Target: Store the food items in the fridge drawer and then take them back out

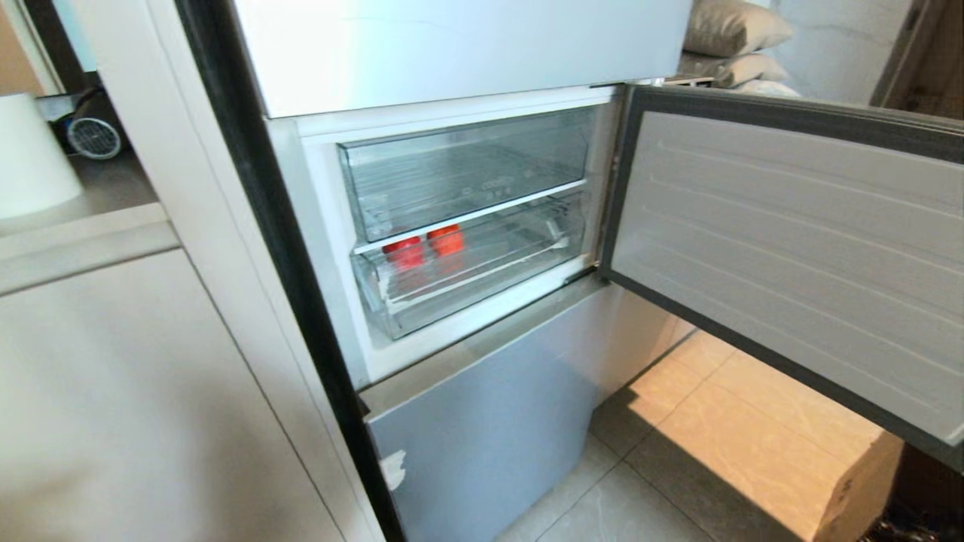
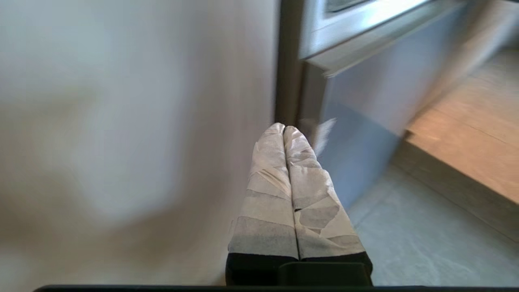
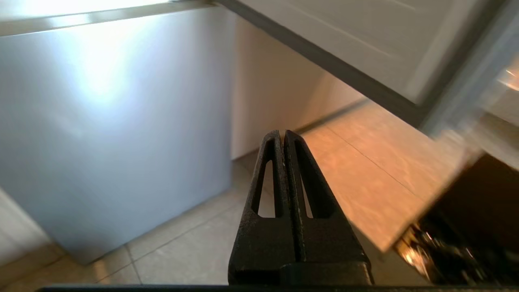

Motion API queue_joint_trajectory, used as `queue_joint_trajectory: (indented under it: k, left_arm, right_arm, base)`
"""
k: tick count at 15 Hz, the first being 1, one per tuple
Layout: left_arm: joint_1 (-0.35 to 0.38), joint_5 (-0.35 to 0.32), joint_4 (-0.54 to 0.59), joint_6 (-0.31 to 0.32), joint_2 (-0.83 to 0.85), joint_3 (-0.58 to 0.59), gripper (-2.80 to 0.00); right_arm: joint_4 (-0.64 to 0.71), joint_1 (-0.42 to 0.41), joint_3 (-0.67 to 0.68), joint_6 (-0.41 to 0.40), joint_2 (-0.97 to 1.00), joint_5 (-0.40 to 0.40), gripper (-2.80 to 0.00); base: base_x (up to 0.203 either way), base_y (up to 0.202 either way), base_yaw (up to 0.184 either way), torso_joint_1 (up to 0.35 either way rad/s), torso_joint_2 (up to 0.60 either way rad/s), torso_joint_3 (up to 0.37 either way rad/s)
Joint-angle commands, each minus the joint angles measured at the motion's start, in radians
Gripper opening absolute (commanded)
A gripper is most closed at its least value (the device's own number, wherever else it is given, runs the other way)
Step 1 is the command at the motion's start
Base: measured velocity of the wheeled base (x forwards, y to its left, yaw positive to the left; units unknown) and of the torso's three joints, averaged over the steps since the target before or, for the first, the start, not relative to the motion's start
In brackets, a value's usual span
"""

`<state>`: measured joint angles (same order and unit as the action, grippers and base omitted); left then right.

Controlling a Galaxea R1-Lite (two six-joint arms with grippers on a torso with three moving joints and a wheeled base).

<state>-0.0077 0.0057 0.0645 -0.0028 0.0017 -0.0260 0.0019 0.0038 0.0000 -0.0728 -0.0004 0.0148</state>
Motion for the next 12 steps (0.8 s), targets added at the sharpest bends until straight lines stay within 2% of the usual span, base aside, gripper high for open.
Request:
queue_joint_trajectory:
  k: [1,3,6,7,9,10,12]
  left_arm:
    - [0.0,0.0,0.0,0.0,0.0,0.0,-2.8]
    - [0.0,0.0,0.0,0.0,0.0,0.0,-2.8]
    - [0.0,0.0,0.0,0.0,0.0,0.0,-2.8]
    - [0.0,0.0,0.0,0.0,0.0,0.0,-2.8]
    - [0.0,0.0,0.0,0.0,0.0,0.0,-2.8]
    - [0.0,0.0,0.0,0.0,0.0,0.0,-2.8]
    - [0.0,0.0,0.001,0.0,0.0,0.0,-2.8]
  right_arm:
    - [-0.003,0.001,0.0,0.007,0.001,0.0,-2.8]
    - [-0.003,0.001,0.0,0.013,0.002,0.001,-2.8]
    - [-0.021,-0.002,-0.008,0.02,0.086,-0.009,-2.8]
    - [-0.069,-0.005,-0.025,0.07,0.136,-0.032,-2.8]
    - [-0.17,-0.04,-0.097,0.227,0.259,-0.086,-2.8]
    - [-0.21,-0.092,-0.153,0.321,0.349,-0.103,-2.8]
    - [-0.273,-0.294,-0.248,0.464,0.5,-0.106,-2.8]
  base:
    - [-0.004,0.006,-0.169,-0.001,0.0,0.005]
    - [-0.002,0.005,-0.128,0.004,0.0,0.003]
    - [-0.001,0.001,-0.021,-0.002,0.0,0.001]
    - [0.0,0.0,0.0,0.0,0.0,0.0]
    - [0.0,0.0,0.0,0.0,0.0,0.0]
    - [0.0,0.0,0.0,0.0,0.0,0.0]
    - [0.0,0.0,0.0,0.0,0.0,0.0]
